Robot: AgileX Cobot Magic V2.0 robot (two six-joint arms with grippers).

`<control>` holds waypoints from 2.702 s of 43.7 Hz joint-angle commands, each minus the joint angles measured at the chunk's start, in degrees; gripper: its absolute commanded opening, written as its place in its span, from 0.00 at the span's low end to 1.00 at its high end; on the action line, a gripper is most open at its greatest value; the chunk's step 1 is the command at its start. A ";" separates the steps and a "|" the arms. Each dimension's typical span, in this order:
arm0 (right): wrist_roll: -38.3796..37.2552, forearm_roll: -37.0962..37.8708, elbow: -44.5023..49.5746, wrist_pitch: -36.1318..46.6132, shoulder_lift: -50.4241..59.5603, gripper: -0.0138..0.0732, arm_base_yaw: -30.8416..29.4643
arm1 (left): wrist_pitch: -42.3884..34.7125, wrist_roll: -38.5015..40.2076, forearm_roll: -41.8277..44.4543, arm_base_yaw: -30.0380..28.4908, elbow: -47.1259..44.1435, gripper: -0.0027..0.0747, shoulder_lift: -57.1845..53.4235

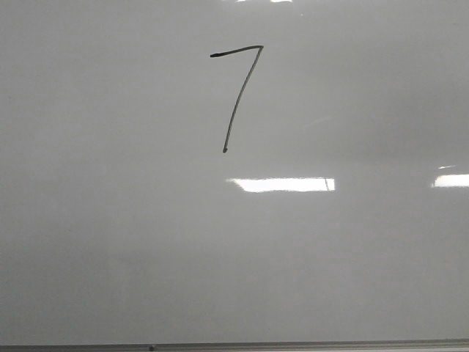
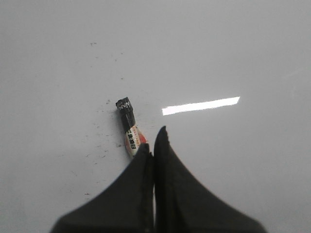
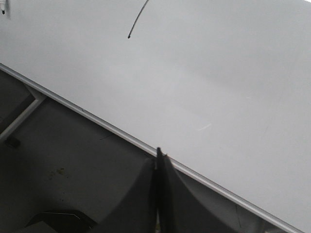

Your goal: Write number 7 on whiteboard

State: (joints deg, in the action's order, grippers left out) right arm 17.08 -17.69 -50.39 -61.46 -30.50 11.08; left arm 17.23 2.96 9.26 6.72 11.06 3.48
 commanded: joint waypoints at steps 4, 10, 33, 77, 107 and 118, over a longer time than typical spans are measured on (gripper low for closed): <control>0.08 -0.51 -1.13 3.40 -0.21 0.08 -0.42 | -15.14 2.42 0.76 -3.49 -4.94 0.01 -0.92; 0.08 -0.51 -1.13 3.40 -0.21 0.08 -0.42 | -17.23 2.42 -3.33 -6.14 -9.70 0.01 -4.64; 0.08 -0.51 -1.13 3.33 -0.26 0.08 -0.42 | -18.58 -6.86 -9.26 -6.72 -12.28 0.01 -4.79; 0.08 -0.51 -1.13 3.33 -0.26 0.08 -0.42 | -23.01 -6.66 -10.47 -5.12 -12.28 0.01 -4.79; 0.08 -0.51 -1.13 3.33 -0.26 0.08 -0.42 | -22.90 -6.66 -10.47 -5.12 -12.28 0.01 -4.68; 0.08 -0.51 -1.13 3.33 -0.26 0.08 -0.42 | -22.90 -6.66 -10.47 -5.12 -12.28 0.01 -4.68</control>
State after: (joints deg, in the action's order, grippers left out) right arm 16.97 -17.65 -50.25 -61.46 -30.50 11.08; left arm -0.83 -3.83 -0.67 1.32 -0.44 -0.34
